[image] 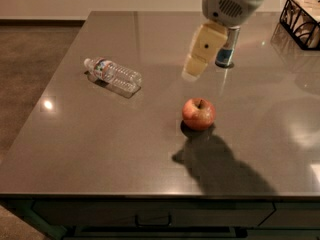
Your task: Move water bottle near redbull can
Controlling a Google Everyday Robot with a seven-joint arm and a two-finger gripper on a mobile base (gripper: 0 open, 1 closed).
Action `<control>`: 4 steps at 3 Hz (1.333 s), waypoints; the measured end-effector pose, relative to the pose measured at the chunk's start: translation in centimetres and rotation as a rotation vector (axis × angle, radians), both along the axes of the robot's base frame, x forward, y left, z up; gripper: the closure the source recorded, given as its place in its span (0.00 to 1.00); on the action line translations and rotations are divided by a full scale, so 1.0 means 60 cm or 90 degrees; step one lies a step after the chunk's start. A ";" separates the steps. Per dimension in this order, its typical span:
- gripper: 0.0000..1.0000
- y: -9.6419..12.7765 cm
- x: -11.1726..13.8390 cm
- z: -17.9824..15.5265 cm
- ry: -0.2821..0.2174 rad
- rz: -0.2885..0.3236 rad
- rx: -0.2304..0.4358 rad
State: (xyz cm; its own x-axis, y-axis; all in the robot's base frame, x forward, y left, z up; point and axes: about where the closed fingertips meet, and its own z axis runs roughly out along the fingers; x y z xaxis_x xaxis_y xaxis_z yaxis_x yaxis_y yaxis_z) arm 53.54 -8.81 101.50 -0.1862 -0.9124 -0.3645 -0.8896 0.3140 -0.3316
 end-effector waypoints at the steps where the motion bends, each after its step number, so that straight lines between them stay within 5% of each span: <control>1: 0.00 0.061 0.068 -0.021 0.045 -0.040 0.002; 3: 0.00 0.167 0.173 -0.131 0.142 -0.102 -0.014; 4: 0.00 0.214 0.184 -0.168 0.172 -0.102 -0.014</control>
Offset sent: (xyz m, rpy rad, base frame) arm 0.1179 0.0950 -0.0847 -0.0507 0.2662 -0.1919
